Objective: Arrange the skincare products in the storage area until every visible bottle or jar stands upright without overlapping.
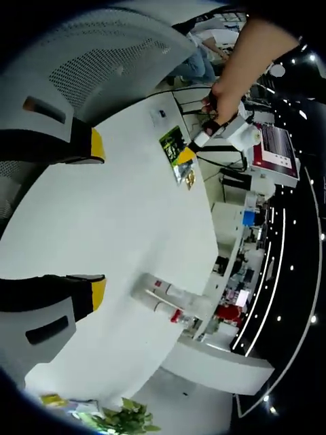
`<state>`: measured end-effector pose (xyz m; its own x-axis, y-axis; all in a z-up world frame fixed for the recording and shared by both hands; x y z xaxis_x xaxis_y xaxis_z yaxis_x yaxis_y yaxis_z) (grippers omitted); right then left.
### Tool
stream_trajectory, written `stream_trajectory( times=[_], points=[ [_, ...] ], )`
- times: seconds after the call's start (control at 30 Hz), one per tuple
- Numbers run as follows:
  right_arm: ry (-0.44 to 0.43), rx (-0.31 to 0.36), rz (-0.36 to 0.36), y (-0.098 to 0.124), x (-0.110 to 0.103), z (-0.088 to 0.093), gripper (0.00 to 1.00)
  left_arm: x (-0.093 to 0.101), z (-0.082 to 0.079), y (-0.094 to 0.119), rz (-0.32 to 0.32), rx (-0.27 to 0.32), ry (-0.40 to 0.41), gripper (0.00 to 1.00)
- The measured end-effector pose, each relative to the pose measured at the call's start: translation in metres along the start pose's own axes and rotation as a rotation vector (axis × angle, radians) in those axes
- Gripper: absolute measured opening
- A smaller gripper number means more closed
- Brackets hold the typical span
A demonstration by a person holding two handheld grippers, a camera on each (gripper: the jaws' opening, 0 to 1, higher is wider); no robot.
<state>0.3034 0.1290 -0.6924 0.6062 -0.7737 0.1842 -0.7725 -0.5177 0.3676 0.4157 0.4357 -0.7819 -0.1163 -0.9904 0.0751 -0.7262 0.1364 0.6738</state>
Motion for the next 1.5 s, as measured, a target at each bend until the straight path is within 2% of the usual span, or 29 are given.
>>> stream_trajectory(
  times=[0.07,0.13,0.2,0.37,0.4,0.43,0.6,0.67,0.77,1.03,1.1,1.23,1.4,1.5],
  points=[
    [0.006,-0.006,-0.004,0.0,-0.001,0.001,0.6,-0.003,0.007,-0.003,-0.012,-0.02,-0.033,0.96],
    [0.065,0.018,0.03,0.003,0.006,-0.004,0.56,-0.003,0.013,-0.006,-0.007,-0.042,-0.015,0.95],
    [0.056,0.021,0.027,0.004,0.004,-0.005,0.53,-0.005,0.016,-0.008,-0.013,-0.051,-0.006,0.94],
    [0.063,0.001,0.037,0.002,0.007,-0.001,0.53,-0.008,0.03,-0.01,-0.02,-0.108,-0.017,0.88],
    [0.065,0.001,0.039,0.003,0.008,-0.002,0.53,-0.012,0.026,-0.014,-0.033,-0.078,-0.057,0.88],
    [0.067,0.002,0.039,0.003,0.008,-0.002,0.52,-0.008,0.029,-0.011,-0.023,-0.099,-0.025,0.88],
    [0.075,0.006,0.036,0.004,0.007,-0.003,0.51,-0.01,0.024,-0.013,-0.034,-0.106,-0.025,0.88],
    [0.084,-0.015,0.01,0.003,0.002,0.001,0.51,-0.009,0.024,-0.013,-0.035,-0.117,-0.028,0.87],
    [0.085,-0.013,-0.001,0.003,0.0,0.001,0.49,-0.005,0.024,-0.01,-0.018,-0.126,-0.047,0.79],
    [0.082,-0.013,0.01,0.004,0.002,0.001,0.46,-0.002,0.025,-0.009,-0.031,-0.156,-0.043,0.75],
    [0.091,-0.009,0.015,0.004,0.003,0.0,0.46,0.003,0.025,-0.008,-0.027,-0.162,-0.05,0.71],
    [0.089,0.015,0.013,0.005,0.002,-0.005,0.44,0.01,0.026,-0.005,-0.03,-0.177,-0.059,0.7],
    [0.086,0.036,-0.013,0.005,-0.002,-0.009,0.44,0.014,0.026,-0.001,-0.036,-0.161,-0.054,0.69],
    [0.051,-0.002,-0.014,0.002,0.0,-0.002,0.46,0.014,0.027,0.0,-0.043,-0.148,-0.046,0.68]
  ],
)
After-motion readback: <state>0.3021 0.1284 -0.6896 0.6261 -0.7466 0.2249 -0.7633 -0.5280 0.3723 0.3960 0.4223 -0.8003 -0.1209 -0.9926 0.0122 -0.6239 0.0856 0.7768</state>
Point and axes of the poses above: the point that each gripper's makers call its tool centre point, and the gripper's own axes: y roughly backward along the fingers, x roughly to its right, z roughly out of its underside, the point moved 1 cm from there along y, roughly backward along the fingers, and after that the axes turned 12 degrees about x, right-handed, at the moved point
